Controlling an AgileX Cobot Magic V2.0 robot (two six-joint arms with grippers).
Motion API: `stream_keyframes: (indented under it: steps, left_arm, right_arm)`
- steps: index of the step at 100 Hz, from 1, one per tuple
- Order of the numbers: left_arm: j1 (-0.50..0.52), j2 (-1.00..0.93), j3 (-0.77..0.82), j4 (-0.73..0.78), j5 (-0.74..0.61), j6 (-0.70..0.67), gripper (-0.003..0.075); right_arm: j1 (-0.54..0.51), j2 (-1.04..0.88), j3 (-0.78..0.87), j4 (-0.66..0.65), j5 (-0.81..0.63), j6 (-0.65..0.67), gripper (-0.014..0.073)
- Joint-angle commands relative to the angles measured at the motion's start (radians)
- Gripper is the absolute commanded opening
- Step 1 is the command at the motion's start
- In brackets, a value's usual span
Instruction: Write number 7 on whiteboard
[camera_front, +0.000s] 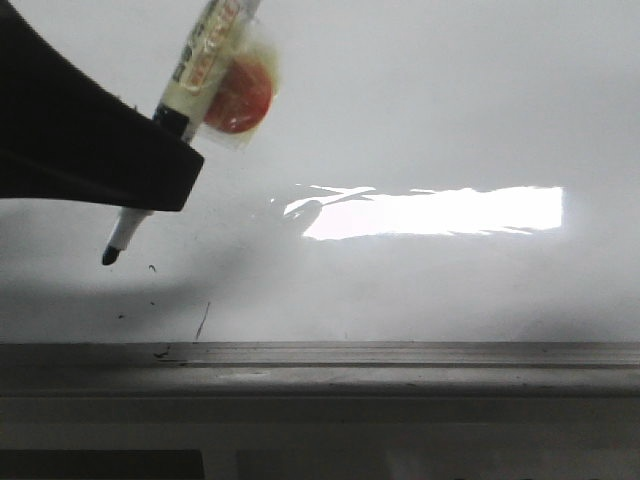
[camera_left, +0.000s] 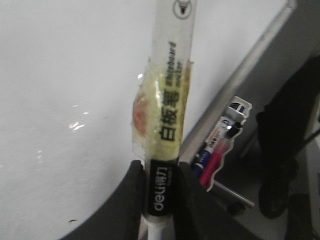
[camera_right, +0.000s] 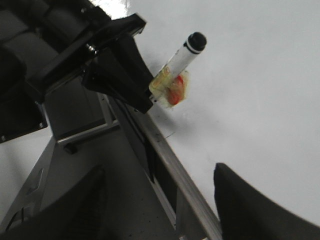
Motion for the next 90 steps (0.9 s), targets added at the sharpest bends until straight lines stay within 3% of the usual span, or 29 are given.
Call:
stream_keyframes:
  steps: [1, 14, 28, 50, 90]
  left_arm:
    - [0.001, -0.033, -0.026, -0.191, 0.079, 0.236, -0.0005]
    - [0.001, -0.033, -0.026, -0.343, 0.176, 0.427, -0.0005]
    - [0.003, -0.033, -0.024, -0.328, 0.181, 0.432, -0.0005]
    - [0.003, -0.033, -0.024, -0.306, 0.222, 0.444, -0.0005]
    - [0.003, 0.045, -0.024, -0.338, 0.302, 0.527, -0.0005]
  right_arm:
    - [0.055, 0.042, -0.038, 0.043, -0.088, -0.051, 0.0418]
    - [0.143, 0.090, -0.040, 0.043, -0.163, -0.058, 0.0419]
    - [0.217, 0.109, -0.040, 0.043, -0.202, -0.089, 0.0421]
    - [0.243, 0.117, -0.040, 0.070, -0.254, -0.089, 0.0421]
    - [0.324, 0.137, -0.040, 0.167, -0.232, -0.173, 0.0420]
